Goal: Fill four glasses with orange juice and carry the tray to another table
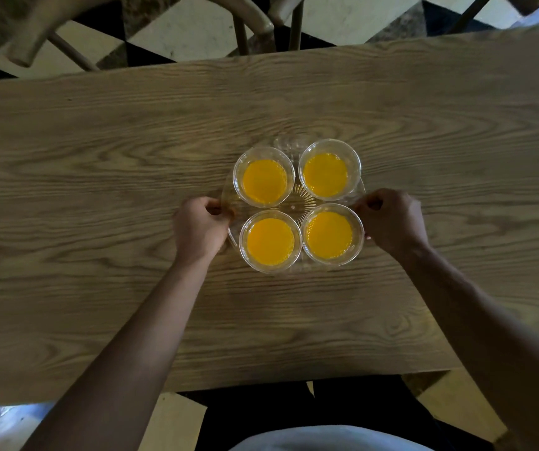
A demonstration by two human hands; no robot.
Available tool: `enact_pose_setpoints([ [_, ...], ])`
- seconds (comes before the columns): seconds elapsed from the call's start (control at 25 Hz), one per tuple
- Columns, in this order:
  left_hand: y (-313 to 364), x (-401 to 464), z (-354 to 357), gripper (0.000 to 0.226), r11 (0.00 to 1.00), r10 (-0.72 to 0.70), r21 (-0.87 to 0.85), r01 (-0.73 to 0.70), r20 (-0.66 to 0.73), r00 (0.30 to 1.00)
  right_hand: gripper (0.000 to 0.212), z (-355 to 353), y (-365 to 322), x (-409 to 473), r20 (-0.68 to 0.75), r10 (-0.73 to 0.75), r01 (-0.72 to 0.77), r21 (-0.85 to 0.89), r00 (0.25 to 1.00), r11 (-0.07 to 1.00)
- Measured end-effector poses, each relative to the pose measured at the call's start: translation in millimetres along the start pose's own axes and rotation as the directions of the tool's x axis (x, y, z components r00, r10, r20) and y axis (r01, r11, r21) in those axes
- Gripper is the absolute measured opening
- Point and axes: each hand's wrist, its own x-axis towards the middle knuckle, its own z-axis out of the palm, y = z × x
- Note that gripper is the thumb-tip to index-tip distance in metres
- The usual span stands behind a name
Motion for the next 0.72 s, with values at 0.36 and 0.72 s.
enact_pose_setpoints([
  [0.36, -11, -10, -18, 0.017, 0.996, -0.008, -0.086, 0.009, 0.012, 1.000, 0.024, -6, 6, -7, 0.040, -0.051, 0.050, 0.014, 0.998, 0.999],
  [0.72, -26, -26, -24, 0.015, 0.998, 0.029, -0.053, -0.028, 0.010, 1.000, 0.040, -14, 16, -38, 0.000, -0.051, 0.050, -0.108, 0.999, 0.993],
])
